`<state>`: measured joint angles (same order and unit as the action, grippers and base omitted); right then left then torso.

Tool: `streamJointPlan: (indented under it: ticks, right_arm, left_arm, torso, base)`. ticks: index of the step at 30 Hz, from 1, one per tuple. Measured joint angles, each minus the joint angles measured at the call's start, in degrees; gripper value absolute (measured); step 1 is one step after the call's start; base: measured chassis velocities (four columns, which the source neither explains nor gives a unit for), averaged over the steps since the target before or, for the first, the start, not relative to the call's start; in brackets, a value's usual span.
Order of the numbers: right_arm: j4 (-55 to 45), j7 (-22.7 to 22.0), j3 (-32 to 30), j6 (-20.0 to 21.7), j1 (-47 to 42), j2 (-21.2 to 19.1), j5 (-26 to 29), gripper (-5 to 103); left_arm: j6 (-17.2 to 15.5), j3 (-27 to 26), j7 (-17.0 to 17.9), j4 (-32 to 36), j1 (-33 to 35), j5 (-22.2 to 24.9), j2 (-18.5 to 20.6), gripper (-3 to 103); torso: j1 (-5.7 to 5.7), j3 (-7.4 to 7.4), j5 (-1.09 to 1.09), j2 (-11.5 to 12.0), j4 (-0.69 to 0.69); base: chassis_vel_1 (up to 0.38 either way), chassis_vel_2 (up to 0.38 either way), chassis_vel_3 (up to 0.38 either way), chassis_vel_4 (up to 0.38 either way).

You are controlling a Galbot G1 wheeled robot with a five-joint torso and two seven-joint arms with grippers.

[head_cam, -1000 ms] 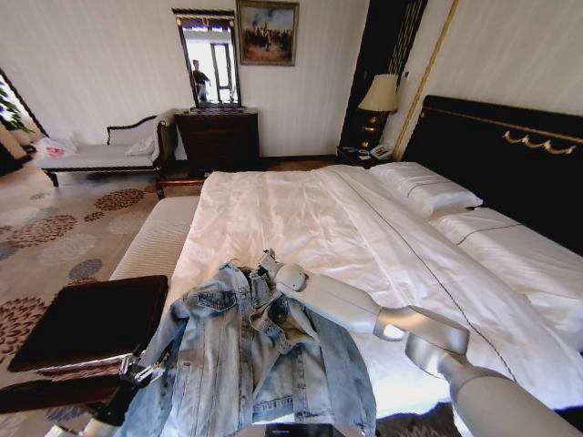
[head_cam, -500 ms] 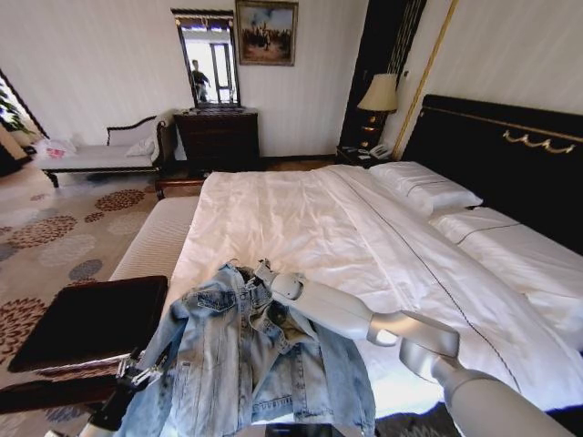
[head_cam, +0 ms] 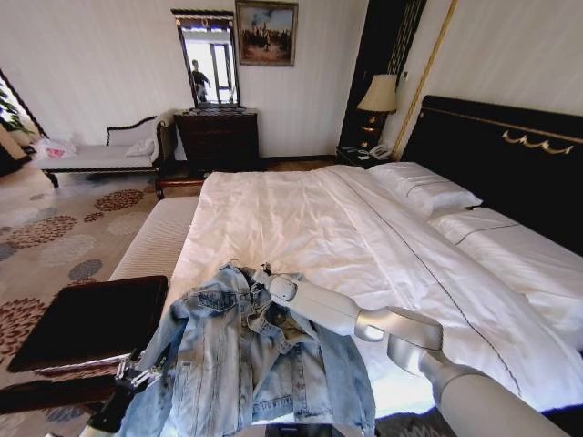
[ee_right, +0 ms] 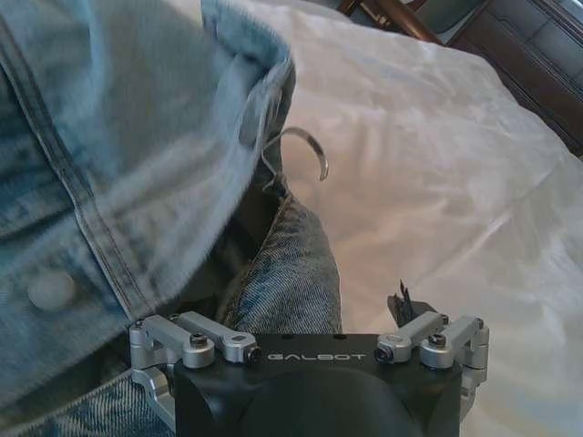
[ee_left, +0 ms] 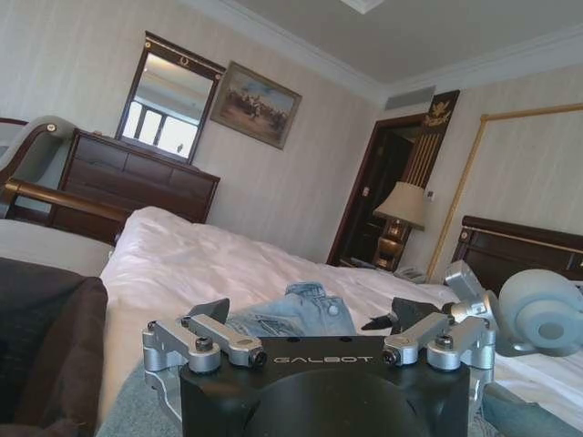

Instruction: Pick up the clothes from the bed and hang them on the clothes hanger.

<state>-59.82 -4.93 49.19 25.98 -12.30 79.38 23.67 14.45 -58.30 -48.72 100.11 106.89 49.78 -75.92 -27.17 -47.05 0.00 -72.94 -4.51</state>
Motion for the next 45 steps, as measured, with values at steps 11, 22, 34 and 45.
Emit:
streamJointPlan:
  ticks: [11, 22, 34, 45]
  right_arm:
    - [11.07, 0.93, 0.04, -3.1, 0.5, 6.92, -5.71, 100]
    - [19.39, 2.49, -1.46, -4.48, 1.23, 12.77, -6.16, 92]
    - [21.0, 3.91, -1.19, -5.07, 1.63, 12.91, -3.23, 43]
    - [19.19, 2.27, -2.11, -5.56, 1.45, 12.02, -5.14, 26]
  left_arm:
    - [0.18, -0.11, -0.26, -0.23, 0.16, 0.44, 0.07, 100]
    - [0.37, -0.04, -0.42, -0.38, 0.19, 0.77, 0.04, 100]
    - [0.47, -0.3, -1.17, -0.25, 0.62, 0.75, -0.06, 100]
    - [0.51, -0.37, -1.17, -0.04, 0.58, 0.76, -0.22, 100]
  torso:
    - [0.0, 0.0, -0.01, 0.0, -0.01]
    - [0.0, 0.0, -0.01, 0.0, 0.0]
    - [0.0, 0.0, 0.0, 0.0, 0.0]
    - [0.0, -0.01, -0.01, 0.0, 0.0]
  base:
    - [0.0, 0.0, 0.0, 0.0]
    - [0.0, 0.0, 0.0, 0.0]
    - [0.0, 0.0, 0.0, 0.0]
    - [0.0, 0.0, 0.0, 0.0]
